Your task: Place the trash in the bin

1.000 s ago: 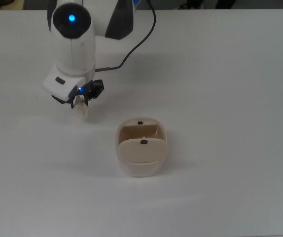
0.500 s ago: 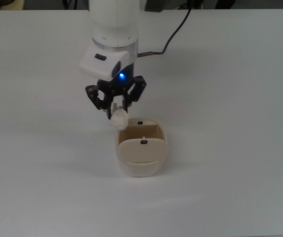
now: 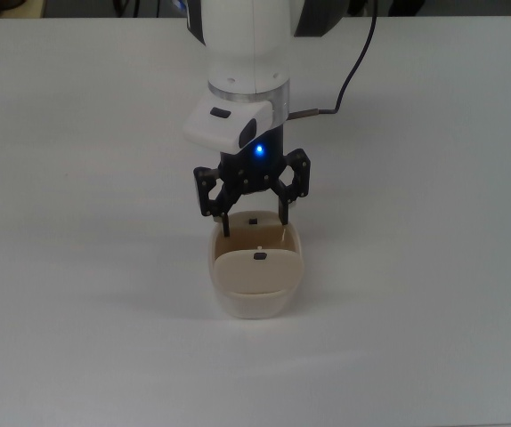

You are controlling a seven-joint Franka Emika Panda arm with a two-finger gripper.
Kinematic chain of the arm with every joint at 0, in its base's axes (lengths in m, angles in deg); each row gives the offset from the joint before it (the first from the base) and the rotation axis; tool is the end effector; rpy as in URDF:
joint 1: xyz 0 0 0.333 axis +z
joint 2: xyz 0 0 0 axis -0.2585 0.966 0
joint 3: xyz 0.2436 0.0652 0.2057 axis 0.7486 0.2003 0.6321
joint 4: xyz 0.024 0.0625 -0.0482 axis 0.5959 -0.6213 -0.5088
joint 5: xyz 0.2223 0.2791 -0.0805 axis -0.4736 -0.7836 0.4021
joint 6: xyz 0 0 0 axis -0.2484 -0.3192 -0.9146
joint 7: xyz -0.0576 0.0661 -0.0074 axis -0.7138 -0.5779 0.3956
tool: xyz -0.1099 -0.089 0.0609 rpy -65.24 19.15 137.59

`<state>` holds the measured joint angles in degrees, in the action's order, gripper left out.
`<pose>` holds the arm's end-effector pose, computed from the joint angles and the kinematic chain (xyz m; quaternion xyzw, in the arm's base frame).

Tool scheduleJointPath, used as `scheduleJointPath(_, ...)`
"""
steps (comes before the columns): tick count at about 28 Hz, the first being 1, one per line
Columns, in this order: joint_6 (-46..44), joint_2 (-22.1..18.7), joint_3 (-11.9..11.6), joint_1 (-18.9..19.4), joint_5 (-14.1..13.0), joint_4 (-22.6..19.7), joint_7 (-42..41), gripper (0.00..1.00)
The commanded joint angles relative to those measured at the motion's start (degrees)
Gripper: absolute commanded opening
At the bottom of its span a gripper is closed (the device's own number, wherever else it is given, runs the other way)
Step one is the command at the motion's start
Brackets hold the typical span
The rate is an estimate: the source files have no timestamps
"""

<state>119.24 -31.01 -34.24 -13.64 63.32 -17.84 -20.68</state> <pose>0.6872 0.0858 0.4482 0.9683 0.1260 0.2157 0.0064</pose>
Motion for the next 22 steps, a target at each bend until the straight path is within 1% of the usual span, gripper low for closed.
scheduleJointPath(1, -4.89, -2.65, -0.3, -0.02, -1.02, 0.03, 2.91, 1.0)
scheduleJointPath(4, -9.19, -4.23, -0.56, -0.02, -0.93, 0.12, 4.49, 1.0)
scheduleJointPath(5, -12.34, -5.36, -0.65, -0.11, -0.84, 0.12, 4.84, 1.0)
scheduleJointPath(13, -26.94, -10.29, -1.18, -0.55, -0.32, 0.9, 4.93, 1.0)
scheduleJointPath(15, -30.37, -11.09, -1.53, -0.9, -0.32, 1.43, 4.93, 1.0)
scheduleJointPath(16, -33.61, -11.61, -1.88, -1.07, -0.23, 2.22, 4.85, 1.0)
scheduleJointPath(20, -39.34, -11.79, -2.76, -1.08, -0.23, 3.8, 5.02, 1.0)
scheduleJointPath(22, -42.07, -12.58, -3.2, -1.08, -0.23, 4.07, 5.11, 1.0)
